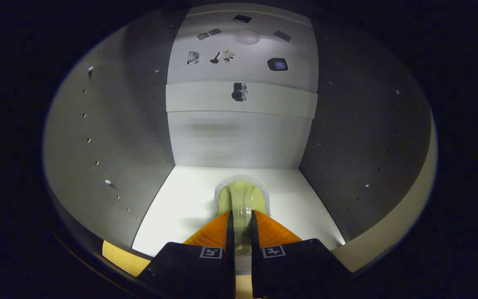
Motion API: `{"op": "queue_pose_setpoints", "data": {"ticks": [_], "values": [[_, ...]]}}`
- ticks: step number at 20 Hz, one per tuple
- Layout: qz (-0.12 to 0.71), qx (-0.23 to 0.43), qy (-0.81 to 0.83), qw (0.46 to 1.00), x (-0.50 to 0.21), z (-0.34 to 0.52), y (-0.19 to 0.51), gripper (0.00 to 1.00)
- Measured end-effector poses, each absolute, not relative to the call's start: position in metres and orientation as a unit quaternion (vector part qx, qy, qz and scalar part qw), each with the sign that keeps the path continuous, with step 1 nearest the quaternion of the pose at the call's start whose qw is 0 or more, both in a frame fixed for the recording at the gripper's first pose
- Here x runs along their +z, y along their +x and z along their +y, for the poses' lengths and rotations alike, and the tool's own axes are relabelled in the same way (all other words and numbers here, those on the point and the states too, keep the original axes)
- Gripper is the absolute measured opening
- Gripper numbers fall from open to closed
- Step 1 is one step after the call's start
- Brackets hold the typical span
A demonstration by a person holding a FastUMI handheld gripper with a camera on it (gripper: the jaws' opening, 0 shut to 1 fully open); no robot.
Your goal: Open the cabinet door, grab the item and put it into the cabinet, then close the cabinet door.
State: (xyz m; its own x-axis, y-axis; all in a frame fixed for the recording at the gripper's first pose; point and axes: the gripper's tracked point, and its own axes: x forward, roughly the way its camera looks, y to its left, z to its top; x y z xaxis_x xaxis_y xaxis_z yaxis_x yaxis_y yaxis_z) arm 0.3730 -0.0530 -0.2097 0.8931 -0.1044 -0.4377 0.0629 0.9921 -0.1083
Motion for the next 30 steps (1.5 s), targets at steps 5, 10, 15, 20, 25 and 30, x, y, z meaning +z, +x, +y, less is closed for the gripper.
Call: {"op": "queue_pose_setpoints", "data": {"ticks": [5,10,15,20,25,30], "values": [[0.231,-0.039,-0.016,0.972,-0.228,-0.053,0.397,0.29],[0.2,-0.036,-0.018,0.979,-0.208,-0.049,0.394,0.32],[0.145,-0.024,-0.045,0.988,-0.153,-0.032,0.331,0.33],[0.072,-0.008,-0.044,0.996,-0.099,-0.013,0.248,0.51],[0.044,0.008,-0.026,0.999,-0.081,0.005,0.177,0.74],[-0.011,0.0,-0.016,1.0,-0.059,0.009,0.099,0.98]]}}
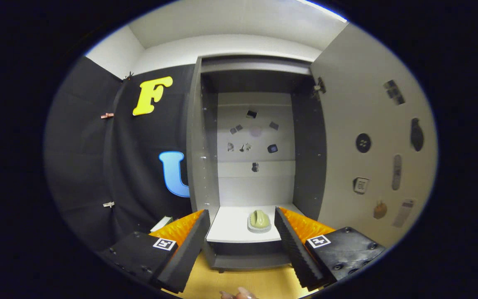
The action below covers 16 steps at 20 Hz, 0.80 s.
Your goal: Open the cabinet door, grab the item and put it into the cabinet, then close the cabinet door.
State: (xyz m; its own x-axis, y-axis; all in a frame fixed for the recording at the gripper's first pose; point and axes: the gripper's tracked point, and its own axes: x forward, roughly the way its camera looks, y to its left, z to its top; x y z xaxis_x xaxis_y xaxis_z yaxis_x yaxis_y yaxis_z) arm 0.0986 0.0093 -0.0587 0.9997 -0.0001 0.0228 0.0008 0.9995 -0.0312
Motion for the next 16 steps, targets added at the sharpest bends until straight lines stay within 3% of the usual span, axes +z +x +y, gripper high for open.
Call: {"op": "queue_pose_setpoints", "data": {"ticks": [8,16], "values": [[-0.013,-0.095,0.005,0.995,-0.053,-0.06,-0.022,0.99],[-0.041,-0.186,0.002,0.982,-0.028,-0.203,-0.11,0.99]]}}
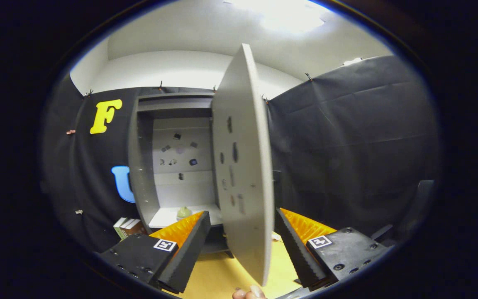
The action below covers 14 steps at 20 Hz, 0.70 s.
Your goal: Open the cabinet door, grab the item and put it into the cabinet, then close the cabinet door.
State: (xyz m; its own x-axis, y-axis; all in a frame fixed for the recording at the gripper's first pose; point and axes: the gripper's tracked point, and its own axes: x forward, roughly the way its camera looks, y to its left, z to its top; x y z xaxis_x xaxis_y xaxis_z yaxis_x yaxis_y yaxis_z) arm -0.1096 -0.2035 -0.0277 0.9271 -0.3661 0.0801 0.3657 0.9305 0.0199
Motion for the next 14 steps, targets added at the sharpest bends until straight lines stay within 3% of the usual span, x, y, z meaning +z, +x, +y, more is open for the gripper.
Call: {"op": "queue_pose_setpoints", "data": {"ticks": [6,14], "values": [[-0.03,-0.161,0.032,0.986,-0.036,-0.288,-0.116,0.98],[0.007,-0.066,-0.001,0.998,-0.053,-0.294,-0.064,0.97]]}}
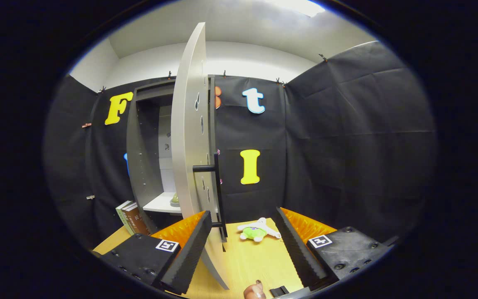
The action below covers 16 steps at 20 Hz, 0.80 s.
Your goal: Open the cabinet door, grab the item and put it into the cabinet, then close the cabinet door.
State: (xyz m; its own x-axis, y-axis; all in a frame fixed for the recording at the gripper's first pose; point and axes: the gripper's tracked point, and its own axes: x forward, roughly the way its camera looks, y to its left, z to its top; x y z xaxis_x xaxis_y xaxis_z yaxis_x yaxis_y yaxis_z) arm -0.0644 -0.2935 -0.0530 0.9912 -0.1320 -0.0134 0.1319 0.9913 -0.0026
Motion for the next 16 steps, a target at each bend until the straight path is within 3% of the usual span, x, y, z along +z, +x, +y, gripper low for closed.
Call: {"op": "queue_pose_setpoints", "data": {"ticks": [8,16], "values": [[0.003,-0.033,0.004,0.999,-0.051,-0.276,-0.056,0.97],[-0.001,-0.039,0.007,0.999,-0.058,-0.194,-0.045,0.97]]}}
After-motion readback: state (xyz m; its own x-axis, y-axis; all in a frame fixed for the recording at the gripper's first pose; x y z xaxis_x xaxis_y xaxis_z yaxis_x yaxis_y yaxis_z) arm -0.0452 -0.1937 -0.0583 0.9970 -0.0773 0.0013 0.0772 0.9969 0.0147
